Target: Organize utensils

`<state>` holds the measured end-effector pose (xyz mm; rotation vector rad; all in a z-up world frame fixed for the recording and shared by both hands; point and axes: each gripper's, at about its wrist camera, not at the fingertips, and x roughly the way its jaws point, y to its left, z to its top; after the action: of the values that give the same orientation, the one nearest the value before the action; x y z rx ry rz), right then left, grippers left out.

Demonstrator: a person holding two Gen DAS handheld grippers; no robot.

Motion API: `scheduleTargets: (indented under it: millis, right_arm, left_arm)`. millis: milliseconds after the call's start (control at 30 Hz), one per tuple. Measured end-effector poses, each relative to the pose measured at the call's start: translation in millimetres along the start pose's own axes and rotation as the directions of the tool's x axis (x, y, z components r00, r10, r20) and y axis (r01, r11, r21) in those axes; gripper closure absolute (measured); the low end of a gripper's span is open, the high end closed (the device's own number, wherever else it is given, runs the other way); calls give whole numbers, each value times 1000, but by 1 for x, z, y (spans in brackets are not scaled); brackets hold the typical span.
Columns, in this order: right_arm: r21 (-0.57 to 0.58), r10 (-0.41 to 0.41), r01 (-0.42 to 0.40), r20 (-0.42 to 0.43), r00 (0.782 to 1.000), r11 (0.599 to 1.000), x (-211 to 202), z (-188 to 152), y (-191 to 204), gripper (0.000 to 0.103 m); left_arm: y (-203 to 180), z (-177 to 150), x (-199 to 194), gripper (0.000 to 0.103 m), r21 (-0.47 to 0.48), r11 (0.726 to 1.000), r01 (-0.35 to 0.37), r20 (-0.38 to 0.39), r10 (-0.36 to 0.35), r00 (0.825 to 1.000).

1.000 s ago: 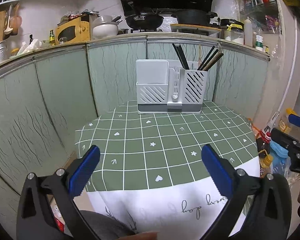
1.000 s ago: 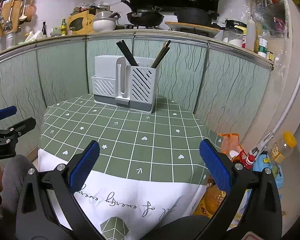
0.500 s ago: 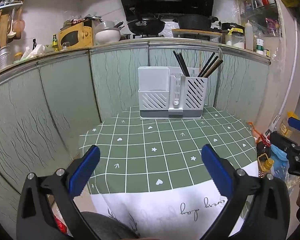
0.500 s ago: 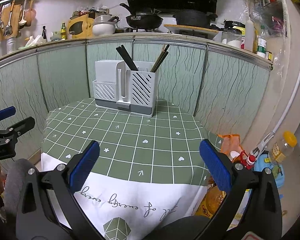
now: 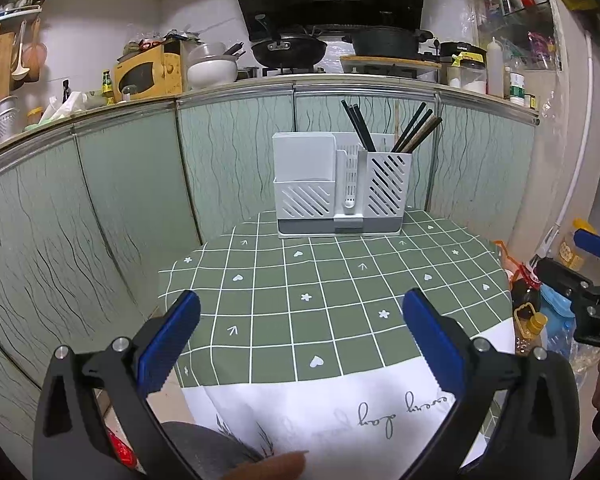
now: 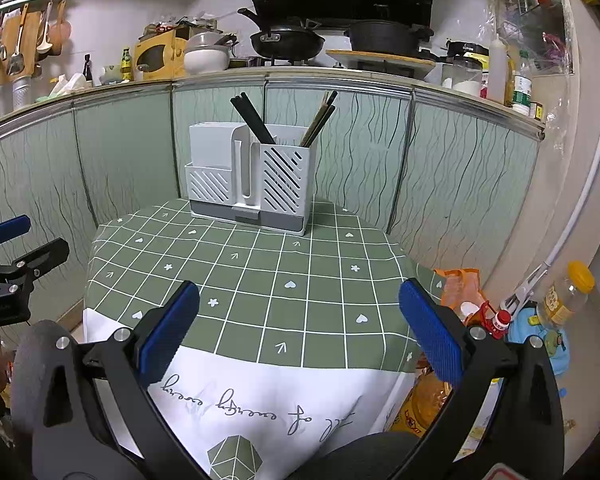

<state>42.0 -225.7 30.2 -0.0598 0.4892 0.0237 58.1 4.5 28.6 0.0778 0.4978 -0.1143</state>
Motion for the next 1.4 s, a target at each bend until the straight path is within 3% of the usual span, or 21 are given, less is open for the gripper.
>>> scheduleTargets:
  millis: [1400]
  right_arm:
    - [9, -4, 4, -1, 1000, 1000, -3, 0, -4, 7]
  left_arm:
    - [-3, 0, -6, 4, 10, 1000, 9, 6, -9, 1000]
